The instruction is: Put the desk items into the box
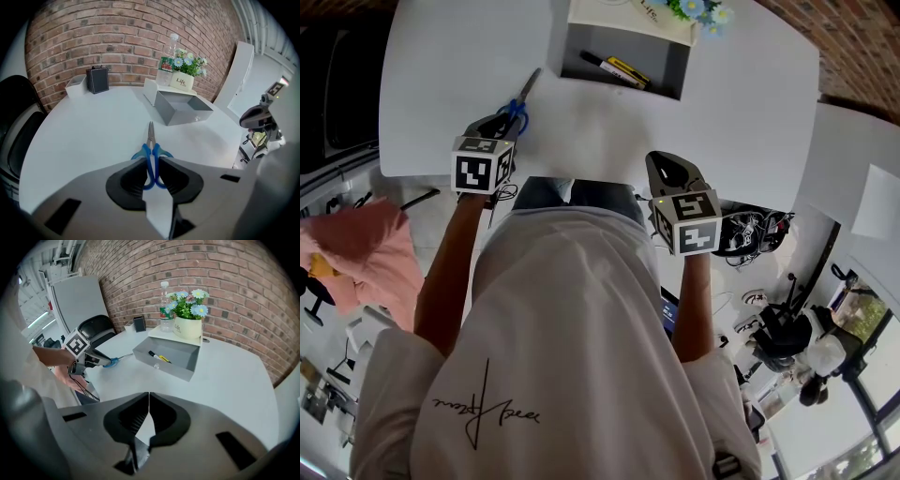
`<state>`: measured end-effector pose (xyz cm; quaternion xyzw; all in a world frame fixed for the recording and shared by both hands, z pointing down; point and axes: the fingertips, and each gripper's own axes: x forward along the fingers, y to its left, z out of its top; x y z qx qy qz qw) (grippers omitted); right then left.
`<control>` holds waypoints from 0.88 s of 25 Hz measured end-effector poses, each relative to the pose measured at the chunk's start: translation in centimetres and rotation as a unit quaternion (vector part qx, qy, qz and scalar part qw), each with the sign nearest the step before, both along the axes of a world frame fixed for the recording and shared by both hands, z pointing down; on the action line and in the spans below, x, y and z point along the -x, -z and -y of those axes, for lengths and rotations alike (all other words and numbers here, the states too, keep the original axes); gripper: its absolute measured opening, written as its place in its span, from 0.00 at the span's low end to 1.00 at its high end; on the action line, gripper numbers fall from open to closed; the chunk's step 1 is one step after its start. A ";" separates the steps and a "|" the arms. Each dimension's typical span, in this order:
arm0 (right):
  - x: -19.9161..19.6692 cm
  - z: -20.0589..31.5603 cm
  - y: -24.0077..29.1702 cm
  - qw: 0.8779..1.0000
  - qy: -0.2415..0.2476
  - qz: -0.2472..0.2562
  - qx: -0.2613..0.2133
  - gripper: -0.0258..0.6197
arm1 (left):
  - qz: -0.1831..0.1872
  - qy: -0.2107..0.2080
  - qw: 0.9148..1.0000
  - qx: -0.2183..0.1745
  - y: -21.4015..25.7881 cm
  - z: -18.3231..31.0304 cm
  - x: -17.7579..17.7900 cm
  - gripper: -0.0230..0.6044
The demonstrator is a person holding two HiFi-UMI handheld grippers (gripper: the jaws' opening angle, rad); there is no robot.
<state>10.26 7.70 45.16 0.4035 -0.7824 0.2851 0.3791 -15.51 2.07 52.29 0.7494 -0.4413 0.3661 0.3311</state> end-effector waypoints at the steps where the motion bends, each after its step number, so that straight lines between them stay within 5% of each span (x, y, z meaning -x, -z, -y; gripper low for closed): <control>1: 0.1 0.0 0.0 1.000 0.001 0.000 -0.001 0.08 | -0.001 0.001 1.000 -0.001 0.1 0.0 0.1 0.17; 13: 0.6 -0.1 0.3 1.000 0.002 0.003 -0.008 0.08 | -0.041 0.030 0.999 -0.012 2.2 -0.7 -0.1 0.17; 22: 0.8 -0.1 0.5 1.000 0.001 0.004 -0.015 0.08 | -0.047 0.013 0.998 -0.026 3.7 -1.1 -0.5 0.17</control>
